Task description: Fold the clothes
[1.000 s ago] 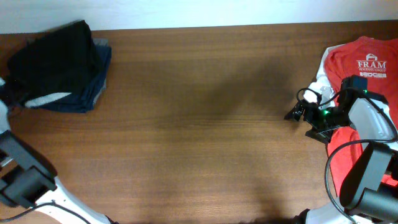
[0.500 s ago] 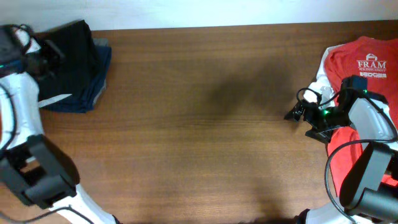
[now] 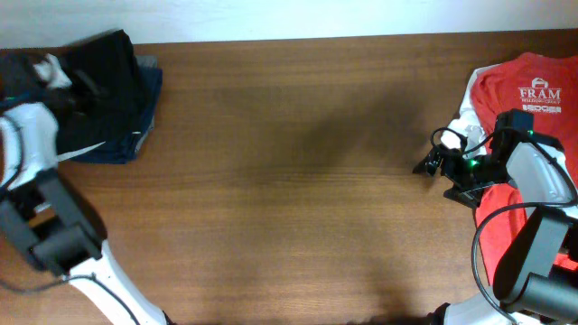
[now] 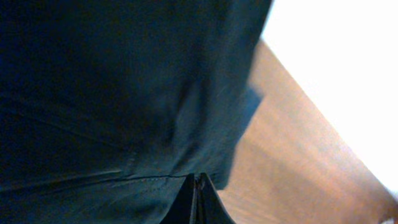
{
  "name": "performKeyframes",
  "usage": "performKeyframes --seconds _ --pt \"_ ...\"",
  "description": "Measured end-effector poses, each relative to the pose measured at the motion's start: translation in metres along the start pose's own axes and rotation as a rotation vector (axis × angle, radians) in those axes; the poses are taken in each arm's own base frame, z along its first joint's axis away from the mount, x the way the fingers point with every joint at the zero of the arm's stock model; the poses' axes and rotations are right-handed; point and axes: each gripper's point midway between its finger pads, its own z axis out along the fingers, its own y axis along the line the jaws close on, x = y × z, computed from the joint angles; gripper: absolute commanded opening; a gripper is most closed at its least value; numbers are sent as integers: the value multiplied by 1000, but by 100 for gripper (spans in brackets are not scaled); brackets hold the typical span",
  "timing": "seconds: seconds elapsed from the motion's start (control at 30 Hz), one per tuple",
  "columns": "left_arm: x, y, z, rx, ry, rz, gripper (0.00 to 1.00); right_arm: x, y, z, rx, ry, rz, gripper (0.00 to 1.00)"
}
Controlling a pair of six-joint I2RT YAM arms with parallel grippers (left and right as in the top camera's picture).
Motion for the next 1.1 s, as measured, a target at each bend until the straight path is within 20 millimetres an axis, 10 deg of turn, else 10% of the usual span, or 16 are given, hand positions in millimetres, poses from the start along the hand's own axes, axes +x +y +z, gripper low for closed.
performKeyframes --seconds 0.1,0.2,0.43,0.57,0.73,0.83,0.93,1.03,1.1 --pt "-54 -9 -97 -57 -201 21 0 0 0 0 0 1 -1 98" --pt "-68 32 -130 -148 -255 -46 0 0 0 0 0 0 0 98" --pt "8 174 -45 -293 30 -318 1 0 0 0 0 0 1 98" --pt "21 186 -35 -267 72 -355 0 0 0 0 0 0 0 98" --pt "-20 116 -79 -137 -26 -259 0 0 0 0 0 0 0 98" --pt "-65 -41 -199 -35 -298 27 1 0 0 0 0 1 0 98" --pt "-36 -168 -265 84 -406 234 1 0 0 0 0 0 0 98" --pt "14 -207 -233 56 -280 277 13 0 0 0 0 0 0 98" --pt "41 -210 -191 7 -170 284 52 0 0 0 0 0 1 98"
